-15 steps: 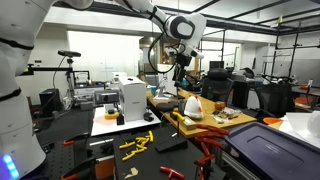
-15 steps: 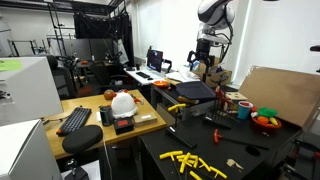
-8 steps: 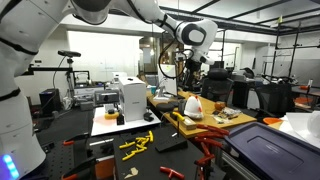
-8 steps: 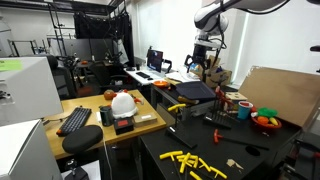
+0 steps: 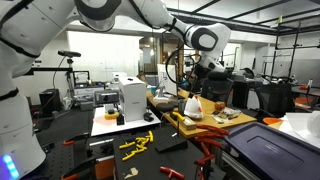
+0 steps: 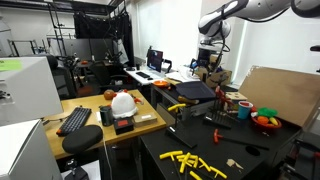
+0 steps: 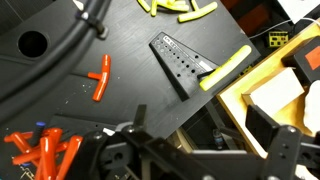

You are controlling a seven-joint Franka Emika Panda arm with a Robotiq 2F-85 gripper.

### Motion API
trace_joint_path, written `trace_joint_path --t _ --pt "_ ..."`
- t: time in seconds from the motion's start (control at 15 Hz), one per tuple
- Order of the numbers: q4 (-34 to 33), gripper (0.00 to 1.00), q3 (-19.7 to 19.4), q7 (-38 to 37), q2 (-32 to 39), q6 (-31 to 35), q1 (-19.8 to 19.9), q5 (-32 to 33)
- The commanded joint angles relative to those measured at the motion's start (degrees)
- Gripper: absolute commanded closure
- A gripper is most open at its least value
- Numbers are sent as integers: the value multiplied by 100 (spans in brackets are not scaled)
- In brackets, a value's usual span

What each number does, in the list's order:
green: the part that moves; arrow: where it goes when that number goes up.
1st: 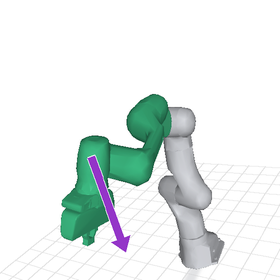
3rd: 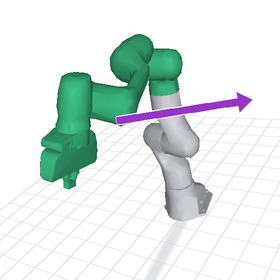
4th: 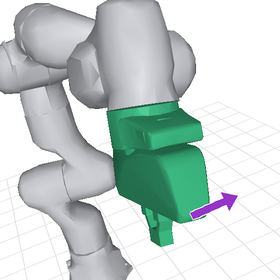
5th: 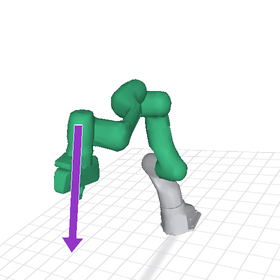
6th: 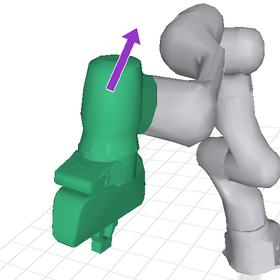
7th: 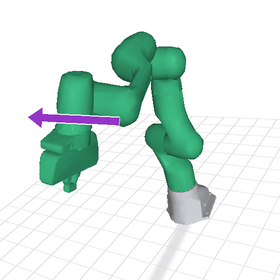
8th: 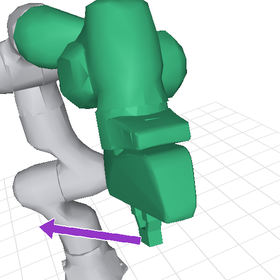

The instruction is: Unfasten the red handle and put it on the table

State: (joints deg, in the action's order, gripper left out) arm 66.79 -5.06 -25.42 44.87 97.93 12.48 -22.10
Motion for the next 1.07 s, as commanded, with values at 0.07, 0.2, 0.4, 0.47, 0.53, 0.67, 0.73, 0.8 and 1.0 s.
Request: trace_joint_path --t 0.07,0.2,0.4,0.47,0.53,0.67,0.73,0.8,1.0 --pt "-412 0 -1 -395 253 -297 190 -176" --pt "-478 0 -9 -476 337 -262 240 -185" --pt "-569 0 -41 -680 445 -235 283 -171" --pt "-607 0 -56 -759 488 -235 297 -162" --pt "-620 0 -70 -835 517 -235 313 -156" --pt "-633 0 -84 -945 552 -216 353 -152" --pt "-637 0 -104 -1007 566 -204 370 -141" --pt "-632 0 -119 -1067 564 -199 389 -134" --pt "-516 0 -123 -1194 495 -150 486 -147"
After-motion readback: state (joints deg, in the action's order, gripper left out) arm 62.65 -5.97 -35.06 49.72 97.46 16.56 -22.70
